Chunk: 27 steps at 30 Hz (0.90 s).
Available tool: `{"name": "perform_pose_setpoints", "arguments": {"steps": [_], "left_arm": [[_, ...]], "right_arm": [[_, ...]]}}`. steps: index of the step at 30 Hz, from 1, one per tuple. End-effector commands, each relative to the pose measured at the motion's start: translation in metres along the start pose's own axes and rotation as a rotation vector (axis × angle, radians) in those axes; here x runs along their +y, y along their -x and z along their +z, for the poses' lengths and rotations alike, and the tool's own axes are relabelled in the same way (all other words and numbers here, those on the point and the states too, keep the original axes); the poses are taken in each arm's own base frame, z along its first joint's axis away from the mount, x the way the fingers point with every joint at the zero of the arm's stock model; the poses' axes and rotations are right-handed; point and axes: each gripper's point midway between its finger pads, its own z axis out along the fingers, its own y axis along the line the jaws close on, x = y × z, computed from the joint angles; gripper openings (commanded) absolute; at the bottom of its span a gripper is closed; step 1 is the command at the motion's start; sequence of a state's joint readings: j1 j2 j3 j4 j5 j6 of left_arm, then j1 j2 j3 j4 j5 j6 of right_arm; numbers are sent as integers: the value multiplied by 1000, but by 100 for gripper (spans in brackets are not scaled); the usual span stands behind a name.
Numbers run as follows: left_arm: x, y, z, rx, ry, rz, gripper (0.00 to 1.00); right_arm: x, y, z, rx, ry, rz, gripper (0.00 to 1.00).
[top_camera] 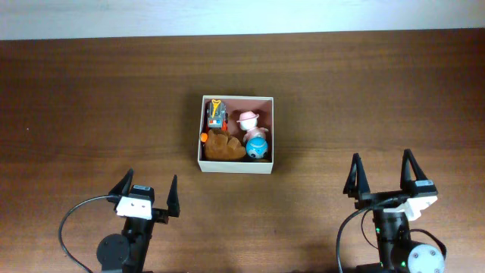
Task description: Pack container
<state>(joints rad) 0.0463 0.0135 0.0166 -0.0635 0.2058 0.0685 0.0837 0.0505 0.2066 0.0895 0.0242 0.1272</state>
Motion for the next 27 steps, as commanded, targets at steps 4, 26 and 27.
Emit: {"name": "perform_pose_setpoints", "arguments": {"steps": [4,26,27], "left_arm": [[0,-2,0,-2,2,16,100],[0,-2,0,-2,2,16,100],[0,-2,0,-2,2,16,100]], "right_arm": [[0,-10,-4,0,12,-4,99],[-9,-112,-8,257,-2,48,99],[-9,-117,-10,277,-3,37,99]]}}
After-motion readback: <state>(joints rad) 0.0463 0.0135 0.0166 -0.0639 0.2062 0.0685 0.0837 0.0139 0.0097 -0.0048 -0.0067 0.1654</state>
